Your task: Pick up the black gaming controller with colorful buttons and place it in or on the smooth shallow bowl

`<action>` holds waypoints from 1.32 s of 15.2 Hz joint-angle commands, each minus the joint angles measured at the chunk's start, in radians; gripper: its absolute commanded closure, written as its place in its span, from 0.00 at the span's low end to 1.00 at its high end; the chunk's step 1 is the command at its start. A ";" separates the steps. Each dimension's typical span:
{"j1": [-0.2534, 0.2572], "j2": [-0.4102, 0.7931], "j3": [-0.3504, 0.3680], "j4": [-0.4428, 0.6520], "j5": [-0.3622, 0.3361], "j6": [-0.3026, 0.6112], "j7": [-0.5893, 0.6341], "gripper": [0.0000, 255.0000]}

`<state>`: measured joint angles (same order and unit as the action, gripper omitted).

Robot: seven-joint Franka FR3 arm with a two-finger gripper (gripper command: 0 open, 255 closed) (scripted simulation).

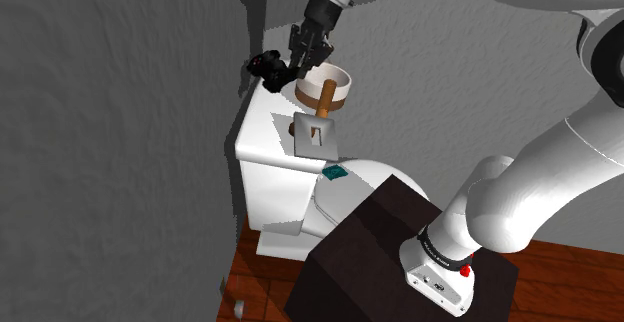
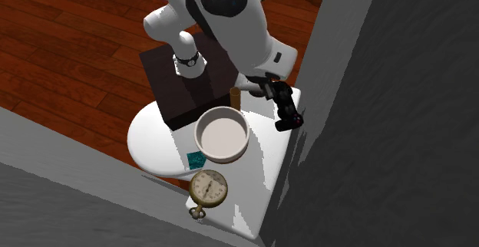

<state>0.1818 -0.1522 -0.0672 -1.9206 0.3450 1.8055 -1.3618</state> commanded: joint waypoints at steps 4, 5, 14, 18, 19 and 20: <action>-0.012 -0.004 -0.016 0.041 -0.005 -0.051 -0.010 1.00; -0.022 -0.011 -0.030 0.034 -0.008 -0.059 -0.032 1.00; -0.116 -0.028 -0.160 0.029 -0.038 -0.141 -0.234 1.00; -0.157 -0.007 -0.221 0.058 -0.050 -0.181 -0.327 1.00; -0.171 0.004 -0.242 0.072 -0.054 -0.195 -0.360 1.00; -0.171 0.003 -0.242 0.057 -0.054 -0.182 -0.364 1.00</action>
<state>0.0154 -0.1546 -0.3012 -1.8657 0.2921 1.6251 -1.7101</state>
